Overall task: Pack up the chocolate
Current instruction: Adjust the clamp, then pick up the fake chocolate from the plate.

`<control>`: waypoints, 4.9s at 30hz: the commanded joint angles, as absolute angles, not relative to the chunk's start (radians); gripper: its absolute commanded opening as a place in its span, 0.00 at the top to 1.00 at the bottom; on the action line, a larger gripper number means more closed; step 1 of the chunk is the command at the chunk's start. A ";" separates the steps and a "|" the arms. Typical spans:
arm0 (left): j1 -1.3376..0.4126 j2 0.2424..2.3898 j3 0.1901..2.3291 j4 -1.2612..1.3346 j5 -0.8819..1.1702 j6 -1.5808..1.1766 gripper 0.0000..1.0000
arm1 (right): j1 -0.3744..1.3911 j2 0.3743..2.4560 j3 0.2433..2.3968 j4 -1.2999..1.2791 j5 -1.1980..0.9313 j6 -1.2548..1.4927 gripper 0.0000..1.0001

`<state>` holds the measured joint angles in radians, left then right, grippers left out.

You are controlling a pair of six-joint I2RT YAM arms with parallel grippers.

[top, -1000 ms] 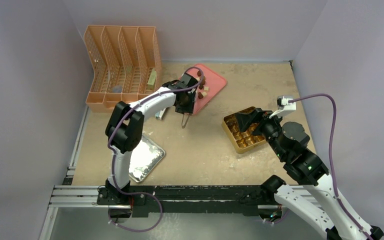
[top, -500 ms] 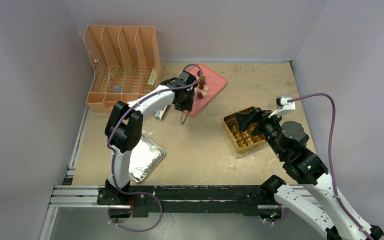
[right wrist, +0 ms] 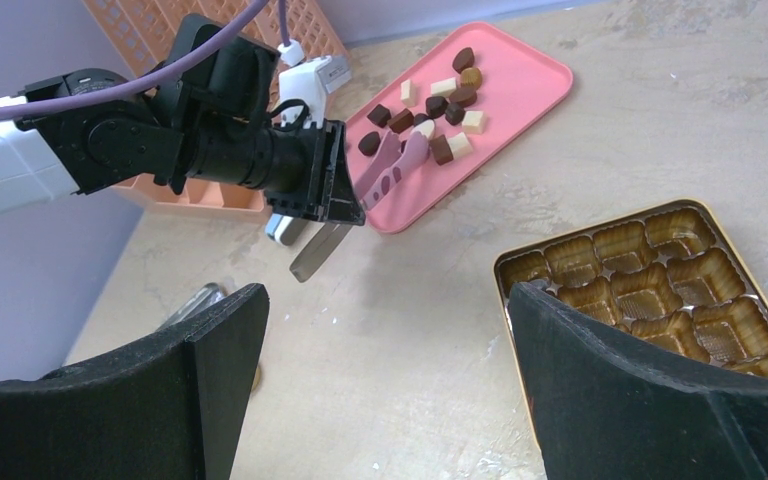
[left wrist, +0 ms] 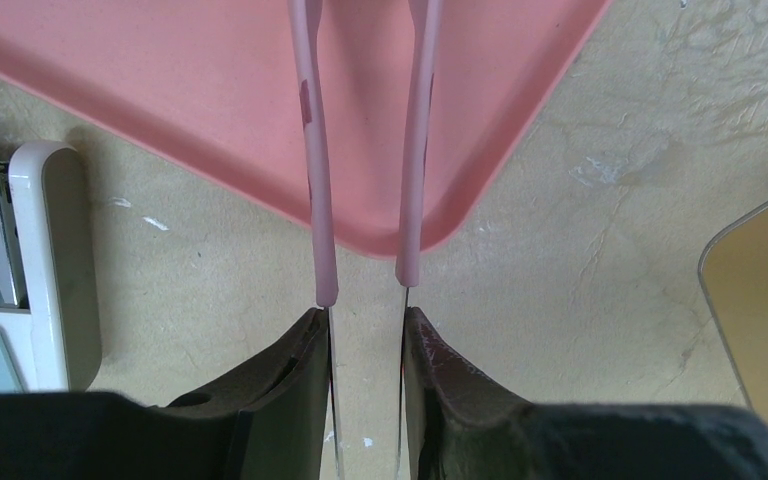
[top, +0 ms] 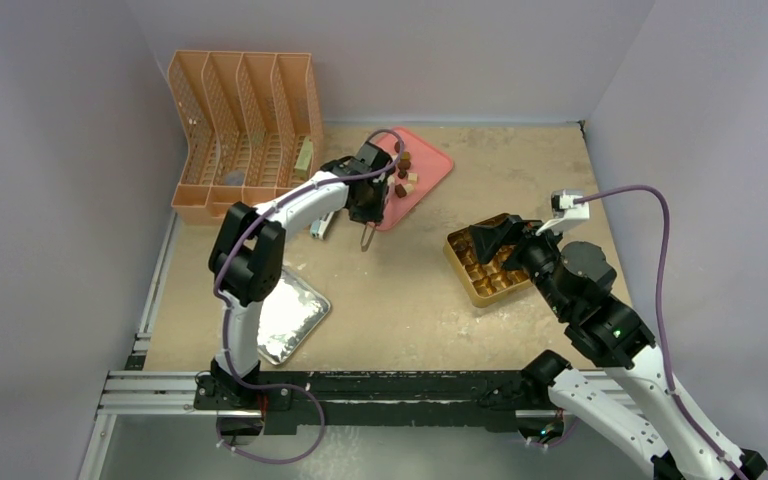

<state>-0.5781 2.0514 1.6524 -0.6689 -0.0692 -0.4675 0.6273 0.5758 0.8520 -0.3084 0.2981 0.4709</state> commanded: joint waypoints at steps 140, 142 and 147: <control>-0.502 1.928 1.727 -0.707 -0.209 -0.431 0.62 | 0.625 0.694 0.812 -0.057 0.317 0.403 0.01; -0.499 1.935 1.725 -0.697 -0.201 -0.428 0.62 | 0.625 0.694 0.813 -0.054 0.317 0.403 0.01; -0.493 1.961 1.735 -0.688 -0.190 -0.429 0.62 | 0.624 0.695 0.811 -0.049 0.315 0.406 0.01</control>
